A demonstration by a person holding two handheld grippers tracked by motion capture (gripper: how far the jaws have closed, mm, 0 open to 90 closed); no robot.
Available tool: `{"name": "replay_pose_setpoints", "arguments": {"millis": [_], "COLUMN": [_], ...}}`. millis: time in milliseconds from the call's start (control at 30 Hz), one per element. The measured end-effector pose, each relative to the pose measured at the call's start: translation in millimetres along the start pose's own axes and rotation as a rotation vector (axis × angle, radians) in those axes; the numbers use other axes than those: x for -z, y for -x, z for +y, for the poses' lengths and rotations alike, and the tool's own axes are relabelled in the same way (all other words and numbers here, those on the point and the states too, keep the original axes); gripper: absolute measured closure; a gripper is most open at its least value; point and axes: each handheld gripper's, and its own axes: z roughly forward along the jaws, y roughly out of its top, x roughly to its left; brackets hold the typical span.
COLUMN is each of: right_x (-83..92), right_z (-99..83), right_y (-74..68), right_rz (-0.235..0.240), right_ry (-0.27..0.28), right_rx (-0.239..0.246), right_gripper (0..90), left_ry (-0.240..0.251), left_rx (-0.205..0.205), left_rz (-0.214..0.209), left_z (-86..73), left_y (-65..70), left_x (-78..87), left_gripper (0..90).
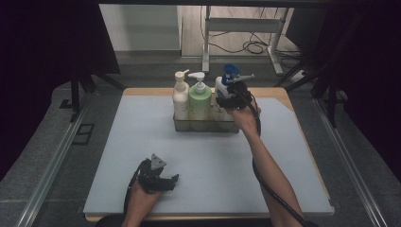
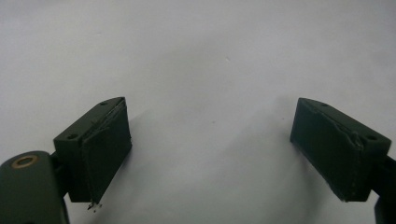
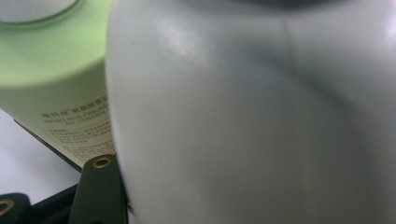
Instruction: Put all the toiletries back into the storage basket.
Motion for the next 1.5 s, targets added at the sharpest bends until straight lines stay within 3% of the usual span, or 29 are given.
{"name": "replay_pose_setpoints", "arguments": {"millis": [500,967,1300,1500], "right_x": [-10.8,-10.0,-3.3,3.6], "right_z": [-10.0,-12.7,-11.6,-13.8], "right_y": [-3.2,-0.3,1.7,2.6], "right_rz": [0.005,0.021,0.047,0.06], "right_ry": [-0.023,-0.003,0.048,0.058], "right_rx": [0.004,-0.011,-0.03,-0.016], "right_gripper": [38.1,36.4,20.5,18.4], "left_ry": [0.0,0.0,-0.001,0.001], "left_rx": [0.0,0.0,-0.002,0.0], "left_rz": [-0.001,0.0,0.0,-0.001], "left_z": [0.0,0.0,0.1,0.0], "left_y": [0.0,0.0,-0.1,0.0], "left_x": [-0.1,-0.1,0.1,-0.1], "left_gripper": [11.9,11.9,11.9,11.9]}}
